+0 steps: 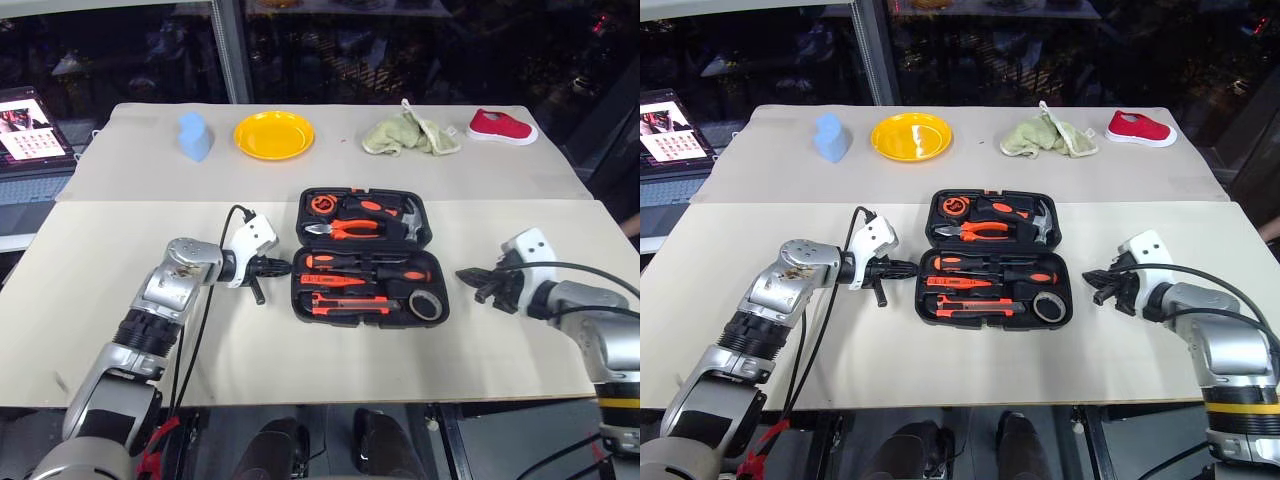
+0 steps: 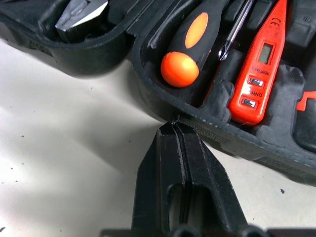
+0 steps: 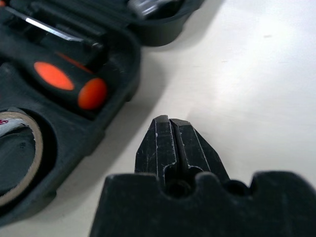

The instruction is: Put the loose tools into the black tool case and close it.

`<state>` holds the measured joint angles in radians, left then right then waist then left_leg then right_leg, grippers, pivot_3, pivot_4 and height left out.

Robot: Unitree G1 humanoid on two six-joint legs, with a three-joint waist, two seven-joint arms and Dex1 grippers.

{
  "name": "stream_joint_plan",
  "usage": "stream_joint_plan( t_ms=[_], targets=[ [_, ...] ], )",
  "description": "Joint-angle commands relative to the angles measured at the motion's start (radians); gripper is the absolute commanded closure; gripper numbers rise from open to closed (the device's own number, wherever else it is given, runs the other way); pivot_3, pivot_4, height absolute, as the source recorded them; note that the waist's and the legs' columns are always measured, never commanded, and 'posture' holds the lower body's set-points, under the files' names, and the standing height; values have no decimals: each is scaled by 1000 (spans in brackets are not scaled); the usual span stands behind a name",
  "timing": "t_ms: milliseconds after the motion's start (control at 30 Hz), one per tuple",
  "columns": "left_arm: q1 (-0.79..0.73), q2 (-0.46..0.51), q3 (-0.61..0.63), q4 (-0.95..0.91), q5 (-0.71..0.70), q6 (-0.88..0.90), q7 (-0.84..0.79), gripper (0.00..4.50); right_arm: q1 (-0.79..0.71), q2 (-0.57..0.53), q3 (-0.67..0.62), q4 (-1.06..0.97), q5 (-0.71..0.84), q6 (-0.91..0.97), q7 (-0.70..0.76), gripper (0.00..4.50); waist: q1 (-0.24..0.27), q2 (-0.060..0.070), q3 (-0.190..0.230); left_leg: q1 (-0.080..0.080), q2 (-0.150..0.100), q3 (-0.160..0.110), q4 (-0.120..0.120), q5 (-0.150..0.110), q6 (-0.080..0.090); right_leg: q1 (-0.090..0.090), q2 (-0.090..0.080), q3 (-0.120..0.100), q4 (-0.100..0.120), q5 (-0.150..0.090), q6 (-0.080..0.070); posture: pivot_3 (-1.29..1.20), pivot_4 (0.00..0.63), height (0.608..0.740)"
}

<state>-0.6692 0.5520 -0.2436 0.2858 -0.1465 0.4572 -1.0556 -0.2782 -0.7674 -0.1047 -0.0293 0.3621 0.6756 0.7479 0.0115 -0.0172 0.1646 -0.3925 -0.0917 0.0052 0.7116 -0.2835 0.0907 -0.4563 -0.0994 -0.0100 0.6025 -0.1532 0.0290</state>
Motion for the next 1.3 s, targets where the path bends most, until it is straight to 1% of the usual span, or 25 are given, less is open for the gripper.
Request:
stream_joint_plan(
  t_ms=[33,167,300,500,633,933,1133,1233,1300],
  targets=[
    [-21,-6,21,-25,-13,-31,-20,4500,-33,5,4,-30,-5,-23,9,4480,0,0,0,0,0,0,0,0,0,0,0,0,0,0,0,0,150,740],
    [12,2,3,-76,-11,-63,-52,4500,-41,22,21,-47,-4,-16,11,4480,0,0,0,0,0,0,0,0,0,0,-1,0,0,0,0,0,150,740],
    [42,13,-8,-151,-33,-32,-84,4500,-26,32,17,-79,14,-7,20,4480,0,0,0,0,0,0,0,0,0,-1,-4,-1,0,0,0,0,150,740],
    [100,50,-27,-217,-33,-38,-145,4500,66,13,-9,-194,57,-2,66,4480,0,0,0,-1,0,-1,-1,0,0,-1,-4,-2,0,0,0,0,150,740],
    [151,90,-31,-284,-54,-21,-202,4500,162,-7,-33,-285,87,-2,102,4480,0,0,0,-1,0,-1,-1,0,0,-1,-4,-2,0,0,0,0,150,740],
    [244,167,-34,-364,-48,11,-251,4500,332,-11,-87,-395,97,-16,98,4480,0,0,0,1,0,-1,0,0,0,1,0,-1,0,0,0,0,150,740],
    [267,196,-10,-351,-28,14,-224,4500,381,-17,-120,-423,84,-11,73,4480,0,1,0,2,1,-1,0,0,0,2,1,-1,0,-1,-1,0,150,740],
    [271,242,20,-317,-33,39,-232,4500,386,-41,-148,-417,74,6,68,4480,-2,1,0,3,1,0,0,0,0,2,1,0,0,-1,-1,0,150,740],
    [260,268,47,-282,-50,70,-233,4500,381,-60,-179,-409,95,43,74,4480,-3,1,0,3,1,0,0,0,0,2,1,0,1,-1,-1,0,150,740]
  ],
)
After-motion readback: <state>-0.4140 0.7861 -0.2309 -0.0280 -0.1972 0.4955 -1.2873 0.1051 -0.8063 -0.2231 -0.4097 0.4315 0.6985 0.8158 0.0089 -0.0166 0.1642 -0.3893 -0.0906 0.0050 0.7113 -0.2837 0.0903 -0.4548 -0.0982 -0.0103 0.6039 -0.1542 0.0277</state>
